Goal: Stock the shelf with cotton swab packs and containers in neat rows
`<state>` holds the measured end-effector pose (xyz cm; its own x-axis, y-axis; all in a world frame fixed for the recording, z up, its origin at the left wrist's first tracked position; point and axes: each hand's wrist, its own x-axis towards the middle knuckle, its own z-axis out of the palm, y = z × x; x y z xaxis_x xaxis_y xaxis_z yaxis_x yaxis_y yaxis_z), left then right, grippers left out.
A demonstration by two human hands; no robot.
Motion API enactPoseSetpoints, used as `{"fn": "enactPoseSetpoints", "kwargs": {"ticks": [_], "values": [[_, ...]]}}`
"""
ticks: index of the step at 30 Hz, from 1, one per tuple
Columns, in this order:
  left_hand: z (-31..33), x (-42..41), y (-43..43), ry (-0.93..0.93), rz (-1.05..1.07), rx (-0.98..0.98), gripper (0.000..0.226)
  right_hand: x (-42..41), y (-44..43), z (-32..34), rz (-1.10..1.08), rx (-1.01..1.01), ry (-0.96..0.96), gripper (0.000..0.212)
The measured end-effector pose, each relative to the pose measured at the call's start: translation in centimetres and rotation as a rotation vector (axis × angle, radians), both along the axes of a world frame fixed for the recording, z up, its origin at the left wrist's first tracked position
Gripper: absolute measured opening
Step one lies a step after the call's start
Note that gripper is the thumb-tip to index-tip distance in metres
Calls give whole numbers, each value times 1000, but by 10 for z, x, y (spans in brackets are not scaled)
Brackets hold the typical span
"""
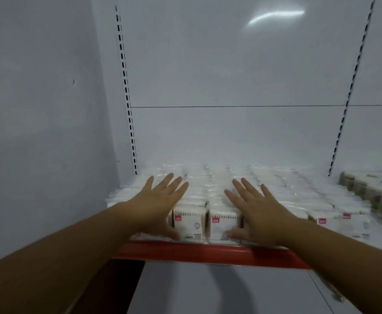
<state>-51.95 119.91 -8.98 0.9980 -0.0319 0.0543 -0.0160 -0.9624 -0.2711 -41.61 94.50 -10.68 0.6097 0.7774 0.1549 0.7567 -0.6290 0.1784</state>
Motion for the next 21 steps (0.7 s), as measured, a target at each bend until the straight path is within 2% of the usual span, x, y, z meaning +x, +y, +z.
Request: {"fn": "enactPoseSetpoints", "kwargs": {"ticks": [4, 8, 13, 21], "values": [[-18, -3, 28, 28, 20, -62, 107, -6, 39, -16, -37, -10, -6, 94], [-35, 10, 33, -65, -27, -101, 95, 1, 44, -25, -82, 48, -1, 92], [-40, 15, 38, -73, -54, -106, 92, 4, 47, -31, -105, 62, -18, 93], [-33, 14, 35, -39, -24, -79, 95, 2, 45, -23, -102, -49, -36, 99]]}}
